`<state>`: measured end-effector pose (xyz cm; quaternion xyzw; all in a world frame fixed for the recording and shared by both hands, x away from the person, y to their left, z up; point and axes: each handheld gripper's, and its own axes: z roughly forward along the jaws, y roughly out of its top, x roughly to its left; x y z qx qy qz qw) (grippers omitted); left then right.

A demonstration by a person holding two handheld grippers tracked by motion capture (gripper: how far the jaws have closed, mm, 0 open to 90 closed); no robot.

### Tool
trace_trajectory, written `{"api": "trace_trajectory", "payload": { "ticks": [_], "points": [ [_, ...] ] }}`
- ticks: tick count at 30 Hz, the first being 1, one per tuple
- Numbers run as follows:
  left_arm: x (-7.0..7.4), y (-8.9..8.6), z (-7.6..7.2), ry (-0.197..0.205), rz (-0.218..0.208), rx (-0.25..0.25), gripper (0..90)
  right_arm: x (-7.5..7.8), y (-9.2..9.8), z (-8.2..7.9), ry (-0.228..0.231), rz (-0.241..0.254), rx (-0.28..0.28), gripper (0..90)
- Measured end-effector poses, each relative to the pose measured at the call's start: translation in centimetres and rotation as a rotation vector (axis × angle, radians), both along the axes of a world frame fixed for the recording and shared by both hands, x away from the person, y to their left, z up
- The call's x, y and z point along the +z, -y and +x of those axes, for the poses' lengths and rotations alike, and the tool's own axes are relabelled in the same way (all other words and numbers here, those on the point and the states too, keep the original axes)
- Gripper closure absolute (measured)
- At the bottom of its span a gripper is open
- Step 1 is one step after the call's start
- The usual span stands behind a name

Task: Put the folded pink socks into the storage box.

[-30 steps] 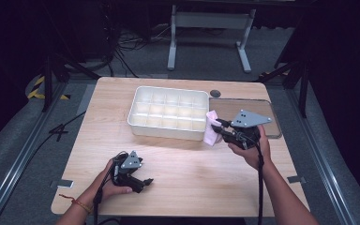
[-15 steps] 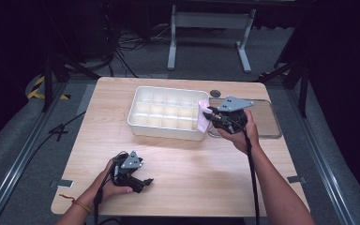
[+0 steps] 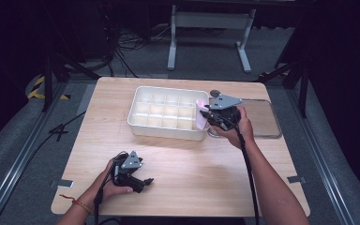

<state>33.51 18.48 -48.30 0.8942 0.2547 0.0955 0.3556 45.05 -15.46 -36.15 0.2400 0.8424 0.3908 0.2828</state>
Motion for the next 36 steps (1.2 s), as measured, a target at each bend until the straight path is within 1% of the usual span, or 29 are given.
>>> {"api": "trace_trajectory", "payload": {
  "ticks": [2,3,8,10,12,14,15,16,21,23,28,29,31,32,33,36],
  "points": [
    [0.0,0.0,0.0,-0.001,-0.001,0.0,12.8,-0.4,-0.2,0.4,-0.012,-0.007,0.002,72.2],
    [0.0,0.0,0.0,0.0,-0.001,0.0,12.8,-0.6,-0.4,0.6,-0.012,-0.021,0.006,72.2],
    [0.0,0.0,0.0,0.0,0.0,0.0,12.8,-1.2,-0.9,1.5,-0.03,-0.046,-0.01,72.2],
    [0.0,0.0,0.0,-0.002,0.0,0.0,12.8,-1.3,-1.1,1.9,-0.031,-0.056,-0.008,72.2],
    [0.0,0.0,0.0,-0.002,0.0,0.001,12.9,-1.4,-1.5,2.4,-0.022,-0.081,-0.022,72.2],
    [0.0,0.0,0.0,-0.002,-0.001,0.001,12.9,-1.4,-1.8,2.7,-0.024,-0.085,-0.019,72.2],
    [0.0,0.0,0.0,-0.004,0.004,0.0,12.9,-1.4,-2.0,2.7,-0.021,-0.093,-0.019,72.2],
    [0.0,0.0,0.0,-0.002,0.001,0.002,12.9,-1.5,-2.3,2.7,-0.02,-0.111,-0.014,72.2],
    [0.0,0.0,0.0,-0.001,0.0,0.001,12.9,-2.0,-2.8,2.5,-0.034,-0.142,0.006,72.2],
    [0.0,0.0,0.0,-0.001,0.0,0.001,12.9,-2.1,-2.9,2.5,-0.033,-0.167,0.004,72.2],
    [0.0,0.0,0.0,-0.002,-0.003,0.003,12.9,-2.9,-2.7,2.9,-0.075,-0.187,0.004,72.0],
    [0.0,0.0,0.0,-0.002,-0.003,0.003,12.9,-3.1,-2.6,2.9,-0.091,-0.19,0.008,72.0],
    [0.0,0.0,0.0,-0.001,-0.003,0.003,12.8,-3.5,-2.6,3.1,-0.107,-0.209,0.015,71.9],
    [0.0,0.0,0.0,-0.001,-0.003,0.003,12.9,-3.6,-2.6,3.1,-0.113,-0.211,0.019,71.7],
    [0.0,0.0,0.0,-0.002,-0.004,0.002,12.9,-3.6,-2.5,3.1,-0.121,-0.202,0.024,71.7],
    [0.0,0.0,0.0,-0.001,-0.004,0.005,12.8,-3.5,-2.4,3.2,-0.128,-0.198,0.024,71.3]
  ]
}}
